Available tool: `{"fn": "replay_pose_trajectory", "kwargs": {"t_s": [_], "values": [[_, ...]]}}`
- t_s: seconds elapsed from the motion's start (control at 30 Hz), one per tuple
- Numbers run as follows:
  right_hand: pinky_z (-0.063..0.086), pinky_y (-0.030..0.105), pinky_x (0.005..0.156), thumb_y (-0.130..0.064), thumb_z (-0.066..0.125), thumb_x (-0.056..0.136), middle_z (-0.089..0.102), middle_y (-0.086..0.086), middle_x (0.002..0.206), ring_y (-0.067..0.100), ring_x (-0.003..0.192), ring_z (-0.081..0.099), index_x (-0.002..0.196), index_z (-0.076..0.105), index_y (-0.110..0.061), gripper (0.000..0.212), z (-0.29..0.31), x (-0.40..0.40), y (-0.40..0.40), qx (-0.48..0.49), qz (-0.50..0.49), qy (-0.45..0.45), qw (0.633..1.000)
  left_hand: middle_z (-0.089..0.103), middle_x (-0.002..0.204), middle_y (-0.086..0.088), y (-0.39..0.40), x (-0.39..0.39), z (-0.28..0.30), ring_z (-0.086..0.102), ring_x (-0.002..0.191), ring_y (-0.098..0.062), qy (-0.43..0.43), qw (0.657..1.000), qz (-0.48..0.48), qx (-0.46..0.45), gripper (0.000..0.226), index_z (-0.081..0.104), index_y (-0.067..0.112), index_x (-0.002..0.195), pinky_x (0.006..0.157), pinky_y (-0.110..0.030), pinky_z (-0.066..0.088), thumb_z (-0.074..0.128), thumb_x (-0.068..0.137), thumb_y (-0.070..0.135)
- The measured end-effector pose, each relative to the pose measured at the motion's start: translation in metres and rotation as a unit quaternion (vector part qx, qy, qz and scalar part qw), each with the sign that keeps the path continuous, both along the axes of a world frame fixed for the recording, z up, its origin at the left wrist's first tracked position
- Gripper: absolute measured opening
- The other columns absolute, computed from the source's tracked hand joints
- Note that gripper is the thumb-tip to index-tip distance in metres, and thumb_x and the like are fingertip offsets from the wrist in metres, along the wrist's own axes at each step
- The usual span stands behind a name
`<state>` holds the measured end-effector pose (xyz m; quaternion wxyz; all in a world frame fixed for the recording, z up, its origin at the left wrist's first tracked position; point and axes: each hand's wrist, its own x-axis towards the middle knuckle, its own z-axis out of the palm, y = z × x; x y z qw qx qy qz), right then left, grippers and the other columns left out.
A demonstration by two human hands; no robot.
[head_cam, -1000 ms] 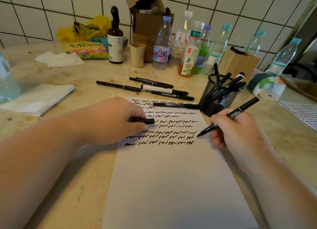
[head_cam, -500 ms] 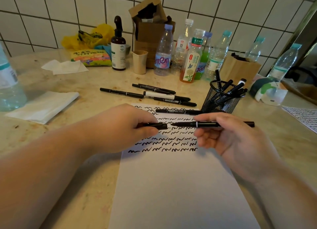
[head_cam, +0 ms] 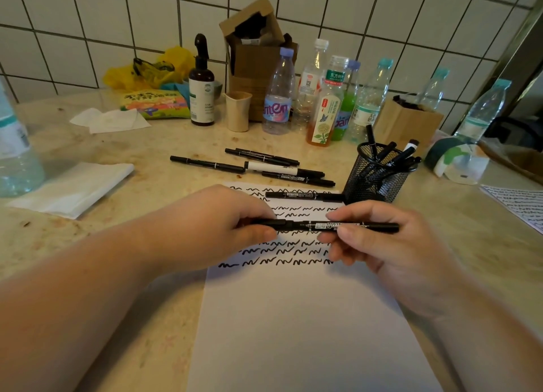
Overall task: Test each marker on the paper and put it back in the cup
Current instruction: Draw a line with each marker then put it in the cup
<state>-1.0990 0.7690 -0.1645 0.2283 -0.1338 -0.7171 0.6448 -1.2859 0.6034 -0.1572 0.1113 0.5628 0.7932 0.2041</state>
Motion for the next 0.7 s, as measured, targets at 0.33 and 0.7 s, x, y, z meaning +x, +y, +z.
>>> {"fn": "replay_pose_trajectory", "kwargs": {"t_s": [0.33,0.7], "values": [[0.034,0.022,0.04,0.001,0.063,0.091,0.074,0.018,0.074,0.014,0.043,0.046,0.086,0.076,-0.017,0.022,-0.009,-0.006,-0.001,0.035,0.009,-0.044,0.998,0.061,0.082,0.009,0.011,0.008,-0.006,0.055,0.077,-0.007,0.087,0.996,0.0,-0.033,0.021,0.064,0.029,0.099,0.065,-0.024,0.042,0.048,0.099,0.043],[0.036,0.025,0.044,-0.007,0.061,0.09,0.067,0.015,0.076,0.018,0.051,0.047,0.097,0.075,-0.015,0.017,-0.006,-0.004,-0.001,-0.02,0.047,-0.052,0.997,0.064,0.089,0.011,0.012,0.001,-0.009,0.058,0.082,-0.007,0.059,0.998,-0.008,-0.017,0.021,0.063,0.032,0.105,0.076,-0.032,0.051,0.046,0.1,0.043]]}}
